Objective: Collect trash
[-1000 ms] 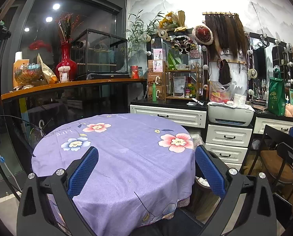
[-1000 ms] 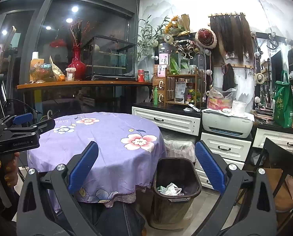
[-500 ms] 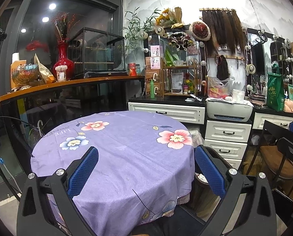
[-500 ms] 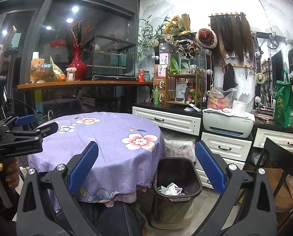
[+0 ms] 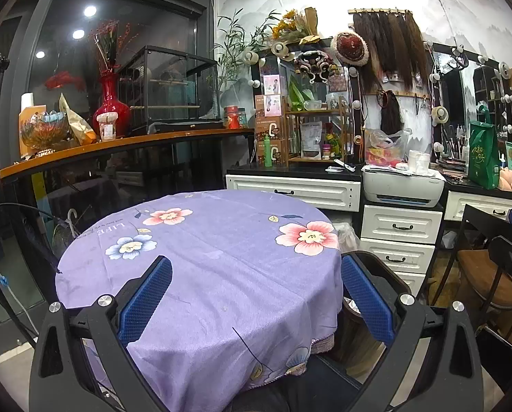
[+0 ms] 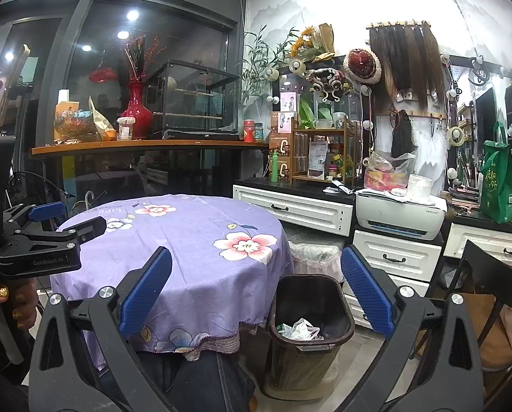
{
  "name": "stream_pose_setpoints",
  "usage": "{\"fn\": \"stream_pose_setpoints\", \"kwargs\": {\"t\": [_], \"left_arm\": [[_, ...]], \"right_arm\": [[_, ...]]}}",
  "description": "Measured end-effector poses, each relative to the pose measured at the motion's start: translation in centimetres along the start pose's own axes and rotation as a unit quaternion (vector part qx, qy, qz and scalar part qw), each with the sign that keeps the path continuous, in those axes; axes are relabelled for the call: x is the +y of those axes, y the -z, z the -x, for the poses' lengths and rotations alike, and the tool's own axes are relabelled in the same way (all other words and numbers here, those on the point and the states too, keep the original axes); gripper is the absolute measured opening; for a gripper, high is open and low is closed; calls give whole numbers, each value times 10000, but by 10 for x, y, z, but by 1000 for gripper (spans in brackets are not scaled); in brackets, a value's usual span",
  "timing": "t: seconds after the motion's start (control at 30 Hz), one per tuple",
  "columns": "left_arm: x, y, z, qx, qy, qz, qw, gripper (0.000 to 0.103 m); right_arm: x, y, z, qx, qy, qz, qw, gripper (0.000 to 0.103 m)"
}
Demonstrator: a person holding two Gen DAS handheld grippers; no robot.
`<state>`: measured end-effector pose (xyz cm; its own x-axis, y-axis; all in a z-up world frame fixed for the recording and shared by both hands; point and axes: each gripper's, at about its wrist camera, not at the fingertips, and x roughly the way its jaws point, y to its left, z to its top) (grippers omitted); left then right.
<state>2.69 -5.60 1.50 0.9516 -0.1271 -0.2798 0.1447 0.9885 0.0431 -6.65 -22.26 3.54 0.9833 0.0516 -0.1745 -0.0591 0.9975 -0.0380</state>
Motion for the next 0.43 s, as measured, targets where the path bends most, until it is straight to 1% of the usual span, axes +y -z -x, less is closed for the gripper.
{"fn": "stream_pose_setpoints", "kwargs": {"t": [0.43], "left_arm": [[1, 1, 0, 19, 14, 19, 10000, 98]], "right_arm": [[1, 2, -3, 35, -40, -3, 10000, 97]]}}
